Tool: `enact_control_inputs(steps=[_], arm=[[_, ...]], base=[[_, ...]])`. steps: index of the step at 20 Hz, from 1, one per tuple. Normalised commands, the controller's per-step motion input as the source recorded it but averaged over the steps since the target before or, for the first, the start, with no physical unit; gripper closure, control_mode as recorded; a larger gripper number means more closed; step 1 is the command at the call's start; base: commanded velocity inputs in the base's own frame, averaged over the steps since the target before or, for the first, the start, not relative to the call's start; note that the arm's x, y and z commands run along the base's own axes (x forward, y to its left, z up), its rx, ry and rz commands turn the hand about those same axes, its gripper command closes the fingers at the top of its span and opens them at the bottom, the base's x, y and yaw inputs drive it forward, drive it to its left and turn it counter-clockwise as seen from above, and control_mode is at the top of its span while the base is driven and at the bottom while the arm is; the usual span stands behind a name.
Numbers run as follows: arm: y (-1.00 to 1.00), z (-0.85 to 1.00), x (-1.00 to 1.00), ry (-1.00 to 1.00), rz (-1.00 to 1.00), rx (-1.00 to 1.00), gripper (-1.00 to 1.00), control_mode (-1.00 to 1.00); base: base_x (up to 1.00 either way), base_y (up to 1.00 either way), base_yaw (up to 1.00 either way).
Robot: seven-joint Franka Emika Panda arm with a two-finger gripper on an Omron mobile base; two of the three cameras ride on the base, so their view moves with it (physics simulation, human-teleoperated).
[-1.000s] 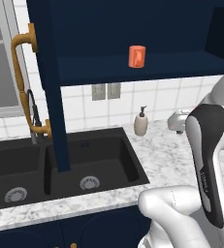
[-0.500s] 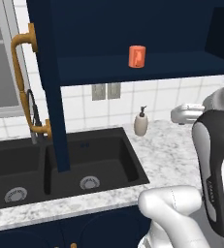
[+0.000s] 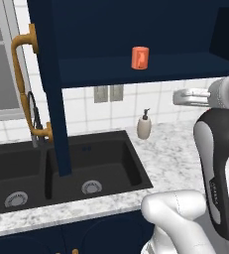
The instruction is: Gather all objects into one cabinet and sort the glasses and bowls to opposite sides.
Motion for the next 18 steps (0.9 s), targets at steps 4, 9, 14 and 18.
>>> enact_control_inputs(steps=[4,9,14,18], arm=[[0.18,0.22,0.33,-0.01,0.00,-0.01,-1.00,-1.00],[0.02,0.21,0.04,-0.13,0.00,-0.03,-1.00,-1.00],[0.07,0.04,0.35,0.00,0.00,-0.03,-1.00,-1.00],[0.06,0.00,0.40,0.00,0.00,-0.01,-1.00,-1.00]], base=[[0.00,0.00,0.00],[0.00,0.00,0.00],[0.00,0.00,0.00],[0.00,0.00,0.00]])
